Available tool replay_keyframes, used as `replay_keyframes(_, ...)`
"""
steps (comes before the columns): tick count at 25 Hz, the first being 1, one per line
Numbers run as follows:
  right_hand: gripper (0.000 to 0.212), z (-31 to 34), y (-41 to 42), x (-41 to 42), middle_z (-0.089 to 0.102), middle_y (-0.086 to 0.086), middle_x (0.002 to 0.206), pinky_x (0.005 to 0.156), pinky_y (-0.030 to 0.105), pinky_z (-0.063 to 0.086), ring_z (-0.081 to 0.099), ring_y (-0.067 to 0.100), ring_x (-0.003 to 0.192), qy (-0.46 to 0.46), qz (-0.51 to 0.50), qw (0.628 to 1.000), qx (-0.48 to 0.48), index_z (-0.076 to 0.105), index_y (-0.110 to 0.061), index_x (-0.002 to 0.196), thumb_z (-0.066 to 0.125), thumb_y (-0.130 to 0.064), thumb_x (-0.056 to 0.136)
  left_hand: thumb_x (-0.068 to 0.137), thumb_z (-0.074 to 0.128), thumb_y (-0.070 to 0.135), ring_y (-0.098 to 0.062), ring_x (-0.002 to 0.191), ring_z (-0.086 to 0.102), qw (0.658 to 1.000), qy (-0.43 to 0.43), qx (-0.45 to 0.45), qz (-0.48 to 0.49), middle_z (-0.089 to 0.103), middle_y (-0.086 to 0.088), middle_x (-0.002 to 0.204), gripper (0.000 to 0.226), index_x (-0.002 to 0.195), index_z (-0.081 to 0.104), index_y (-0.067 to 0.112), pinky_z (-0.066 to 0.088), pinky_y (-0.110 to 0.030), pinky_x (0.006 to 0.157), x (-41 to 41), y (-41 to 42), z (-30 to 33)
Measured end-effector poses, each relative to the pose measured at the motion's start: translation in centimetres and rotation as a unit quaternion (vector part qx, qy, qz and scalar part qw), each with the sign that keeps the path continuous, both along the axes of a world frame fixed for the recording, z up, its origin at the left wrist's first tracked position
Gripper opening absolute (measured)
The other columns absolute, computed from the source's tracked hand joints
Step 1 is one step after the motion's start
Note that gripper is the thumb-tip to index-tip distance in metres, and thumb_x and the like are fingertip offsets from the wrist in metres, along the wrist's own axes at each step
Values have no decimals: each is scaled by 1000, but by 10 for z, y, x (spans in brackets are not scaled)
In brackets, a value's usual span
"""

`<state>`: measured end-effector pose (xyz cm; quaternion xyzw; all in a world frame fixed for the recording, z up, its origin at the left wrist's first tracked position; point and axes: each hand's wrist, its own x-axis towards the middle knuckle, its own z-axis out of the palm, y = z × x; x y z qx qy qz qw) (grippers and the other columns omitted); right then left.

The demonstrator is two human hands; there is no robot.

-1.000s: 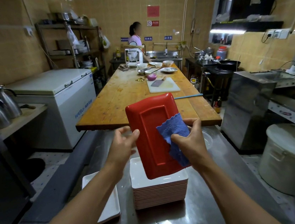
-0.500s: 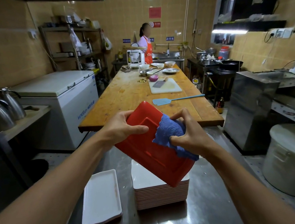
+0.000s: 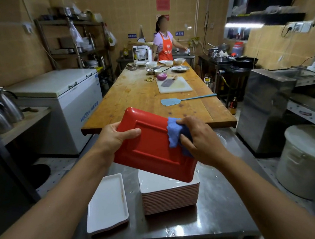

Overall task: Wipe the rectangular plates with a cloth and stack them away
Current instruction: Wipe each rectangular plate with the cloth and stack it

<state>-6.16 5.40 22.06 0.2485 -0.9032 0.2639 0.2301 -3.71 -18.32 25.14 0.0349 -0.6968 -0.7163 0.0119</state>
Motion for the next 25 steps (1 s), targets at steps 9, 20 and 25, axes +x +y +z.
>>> replay_keyframes(9, 44, -42, -9, 2, 18, 6, 154, 115, 30, 17, 15, 19, 143, -64, 16, 993, -96, 42, -8, 134, 52, -8, 91, 76, 72, 11, -25, 69, 66, 986, -107, 88, 94, 70, -9, 81, 16, 87, 64, 18, 53, -32, 56, 1, 7, -29)
replay_keyframes(20, 56, -88, -55, 31, 12, 3, 152, 117, 45, 9, 5, 20, 144, 24, 30, 998, -49, 39, -11, 138, 56, -21, 85, 76, 73, 9, -30, 72, 63, 961, -126, 159, 186, 66, -17, 90, 35, 108, 60, 9, 50, -37, 57, 2, 16, -40)
replay_keyframes(25, 56, -96, -107, 42, 13, 7, 154, 117, 48, 10, 3, 20, 145, 22, 86, 995, -49, 32, -16, 142, 46, -28, 90, 79, 70, 4, -20, 59, 60, 948, -85, 162, 262, 62, -10, 73, 12, 81, 59, 9, 49, -28, 53, 16, 14, -50)
